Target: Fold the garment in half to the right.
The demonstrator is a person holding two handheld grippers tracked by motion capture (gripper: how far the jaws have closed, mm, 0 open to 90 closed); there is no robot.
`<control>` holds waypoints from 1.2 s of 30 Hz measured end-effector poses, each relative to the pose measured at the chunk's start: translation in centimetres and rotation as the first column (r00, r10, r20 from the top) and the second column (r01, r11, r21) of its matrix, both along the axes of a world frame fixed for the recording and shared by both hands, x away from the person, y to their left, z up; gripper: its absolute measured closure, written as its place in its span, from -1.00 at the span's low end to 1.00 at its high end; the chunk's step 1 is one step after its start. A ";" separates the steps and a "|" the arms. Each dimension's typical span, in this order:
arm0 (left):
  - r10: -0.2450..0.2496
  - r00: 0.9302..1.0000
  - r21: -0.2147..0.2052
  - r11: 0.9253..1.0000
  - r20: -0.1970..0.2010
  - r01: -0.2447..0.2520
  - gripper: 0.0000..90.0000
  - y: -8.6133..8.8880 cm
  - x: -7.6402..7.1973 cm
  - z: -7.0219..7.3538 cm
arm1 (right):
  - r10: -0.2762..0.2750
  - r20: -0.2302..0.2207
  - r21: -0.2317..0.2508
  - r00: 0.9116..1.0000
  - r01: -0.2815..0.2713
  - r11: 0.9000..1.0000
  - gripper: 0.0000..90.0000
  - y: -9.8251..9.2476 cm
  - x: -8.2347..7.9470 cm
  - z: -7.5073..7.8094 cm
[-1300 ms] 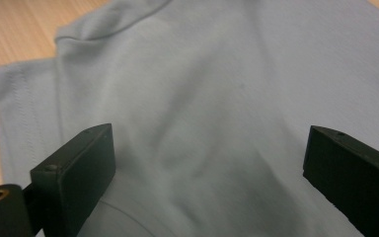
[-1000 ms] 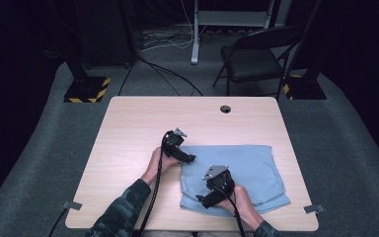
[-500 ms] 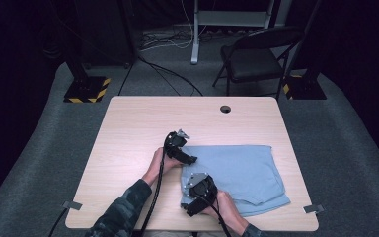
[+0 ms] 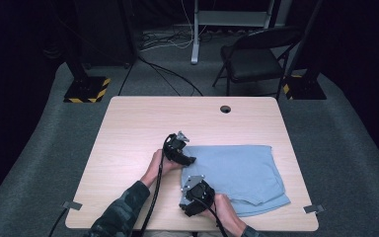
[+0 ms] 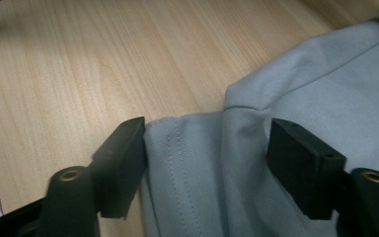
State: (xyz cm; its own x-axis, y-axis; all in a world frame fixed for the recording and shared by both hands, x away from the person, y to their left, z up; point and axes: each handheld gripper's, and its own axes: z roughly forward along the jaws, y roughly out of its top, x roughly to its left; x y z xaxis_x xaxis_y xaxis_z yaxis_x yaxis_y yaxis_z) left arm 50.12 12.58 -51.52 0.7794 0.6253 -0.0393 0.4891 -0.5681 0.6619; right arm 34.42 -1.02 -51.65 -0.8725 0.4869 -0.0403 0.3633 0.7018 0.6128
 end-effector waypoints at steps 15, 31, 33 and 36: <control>-0.018 1.000 -0.061 0.998 -0.001 0.018 0.28 0.3 -0.4 -0.1 | -0.028 0.027 0.019 0.999 0.027 0.999 0.60 -0.4 -0.4 0.1; 0.005 1.000 -0.098 0.995 -0.012 -0.006 0.64 1.0 -0.4 0.6 | -0.062 0.057 0.134 0.996 0.054 0.989 0.85 -1.4 -0.4 1.0; 0.016 1.000 -0.103 0.995 -0.010 -0.017 0.64 1.4 -0.3 0.9 | -0.066 0.063 0.164 0.996 0.055 0.985 0.85 -1.5 -0.4 1.5; 0.035 0.999 -0.114 0.993 -0.011 -0.036 0.64 1.8 -0.2 1.5 | -0.075 0.084 0.208 0.994 0.056 0.977 0.85 -1.5 -0.5 2.4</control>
